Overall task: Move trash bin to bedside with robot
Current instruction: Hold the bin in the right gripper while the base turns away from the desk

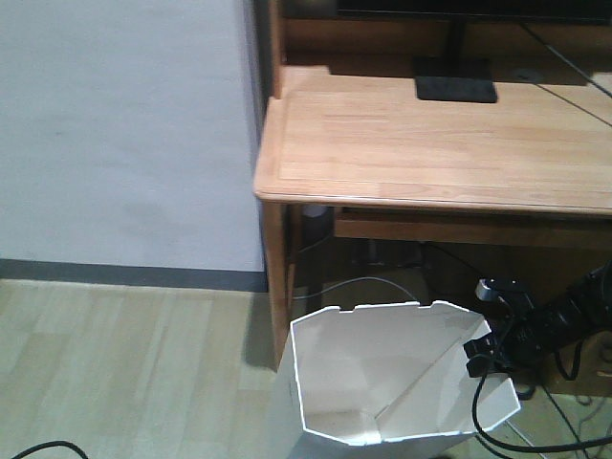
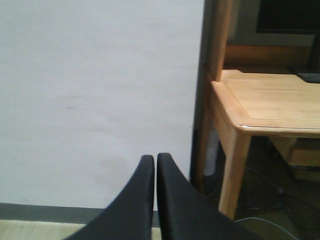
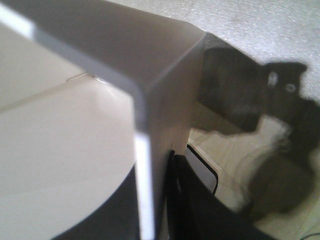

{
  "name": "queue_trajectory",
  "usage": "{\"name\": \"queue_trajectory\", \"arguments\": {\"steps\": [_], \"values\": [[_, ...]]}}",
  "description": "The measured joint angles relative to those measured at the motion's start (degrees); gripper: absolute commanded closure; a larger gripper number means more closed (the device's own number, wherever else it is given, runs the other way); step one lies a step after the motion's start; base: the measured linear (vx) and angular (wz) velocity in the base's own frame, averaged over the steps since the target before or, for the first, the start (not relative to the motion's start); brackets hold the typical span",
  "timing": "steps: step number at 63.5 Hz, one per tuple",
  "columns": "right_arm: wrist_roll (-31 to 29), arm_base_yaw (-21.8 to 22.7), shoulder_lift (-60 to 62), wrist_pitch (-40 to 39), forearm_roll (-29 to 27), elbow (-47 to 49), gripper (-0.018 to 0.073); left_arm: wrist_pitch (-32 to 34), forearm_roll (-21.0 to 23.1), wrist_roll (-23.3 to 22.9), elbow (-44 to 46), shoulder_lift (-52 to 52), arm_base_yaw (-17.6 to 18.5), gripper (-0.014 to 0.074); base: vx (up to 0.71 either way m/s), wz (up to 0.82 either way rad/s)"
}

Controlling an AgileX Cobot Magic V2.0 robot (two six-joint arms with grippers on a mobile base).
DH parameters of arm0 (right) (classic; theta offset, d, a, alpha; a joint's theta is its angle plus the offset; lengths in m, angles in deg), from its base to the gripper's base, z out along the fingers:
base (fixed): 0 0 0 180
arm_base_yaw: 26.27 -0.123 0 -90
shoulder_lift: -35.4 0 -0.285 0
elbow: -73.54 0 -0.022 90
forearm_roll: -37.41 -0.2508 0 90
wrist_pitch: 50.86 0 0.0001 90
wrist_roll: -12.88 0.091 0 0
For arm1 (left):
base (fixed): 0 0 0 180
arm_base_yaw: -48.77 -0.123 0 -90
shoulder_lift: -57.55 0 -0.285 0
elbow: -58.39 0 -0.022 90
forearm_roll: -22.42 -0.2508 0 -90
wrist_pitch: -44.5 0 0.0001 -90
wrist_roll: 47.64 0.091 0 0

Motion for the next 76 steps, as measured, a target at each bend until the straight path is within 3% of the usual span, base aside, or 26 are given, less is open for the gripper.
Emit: {"name": "queue_trajectory", "arguments": {"steps": [76], "values": [[-0.1, 0.0, 0.0, 0.7, -0.1, 0.0, 0.0566, 0.0, 0.0, 0.0, 0.0, 0.0, 0.0, 0.0602, -0.02, 0.51]]}}
